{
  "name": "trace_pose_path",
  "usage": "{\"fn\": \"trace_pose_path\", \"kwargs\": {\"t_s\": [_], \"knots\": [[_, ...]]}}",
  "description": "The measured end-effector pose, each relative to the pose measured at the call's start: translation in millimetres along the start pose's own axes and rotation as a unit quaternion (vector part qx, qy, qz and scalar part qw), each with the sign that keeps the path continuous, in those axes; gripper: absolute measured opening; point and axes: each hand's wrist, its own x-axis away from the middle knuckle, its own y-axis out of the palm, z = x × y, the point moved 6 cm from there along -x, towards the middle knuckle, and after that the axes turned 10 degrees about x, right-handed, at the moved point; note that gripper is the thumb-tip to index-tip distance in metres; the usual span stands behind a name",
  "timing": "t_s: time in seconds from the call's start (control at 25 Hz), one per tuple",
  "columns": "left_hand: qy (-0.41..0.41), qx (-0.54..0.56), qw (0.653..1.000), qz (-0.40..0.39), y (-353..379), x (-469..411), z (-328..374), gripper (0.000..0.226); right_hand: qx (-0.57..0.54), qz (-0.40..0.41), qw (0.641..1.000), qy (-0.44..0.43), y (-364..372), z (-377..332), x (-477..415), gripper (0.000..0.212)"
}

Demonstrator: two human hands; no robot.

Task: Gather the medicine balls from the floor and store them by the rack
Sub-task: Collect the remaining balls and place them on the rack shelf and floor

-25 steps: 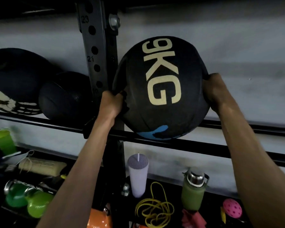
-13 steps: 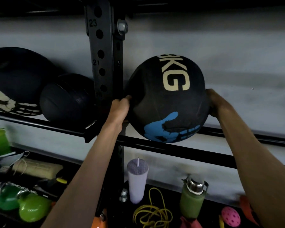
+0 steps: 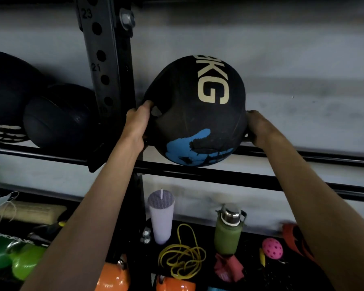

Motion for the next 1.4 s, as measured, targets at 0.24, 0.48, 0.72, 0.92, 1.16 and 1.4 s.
{"fn": "trace_pose_path", "kwargs": {"t_s": [0.24, 0.48, 0.72, 0.92, 1.16, 1.4], "knots": [[0.199, -0.182, 0.961, 0.062, 16.0, 63.0, 14.5, 0.047, 0.121, 0.084, 0.983, -0.107, -45.9, 2.4, 51.2, 0.041], [0.436, -0.383, 0.807, 0.113, 76.5, 202.6, 10.7, 0.037, 0.285, 0.119, 0.936, -0.167, -111.7, 53.6, 144.6, 0.024], [0.451, -0.428, 0.773, -0.125, 213.5, 330.8, -79.1, 0.016, 0.374, 0.15, 0.905, -0.136, -209.0, 133.7, 247.5, 0.026], [0.365, -0.464, 0.748, -0.304, 329.4, 439.1, -187.9, 0.015, 0.445, 0.156, 0.881, -0.03, -320.8, 235.8, 333.3, 0.026], [0.336, -0.504, 0.602, -0.52, 452.8, 611.3, -338.8, 0.019, 0.508, 0.152, 0.836, 0.144, -451.8, 394.0, 465.6, 0.026], [0.307, -0.529, 0.447, -0.653, 535.2, 774.6, -497.4, 0.029, 0.477, 0.091, 0.812, 0.322, -551.7, 544.3, 582.9, 0.021]]}}
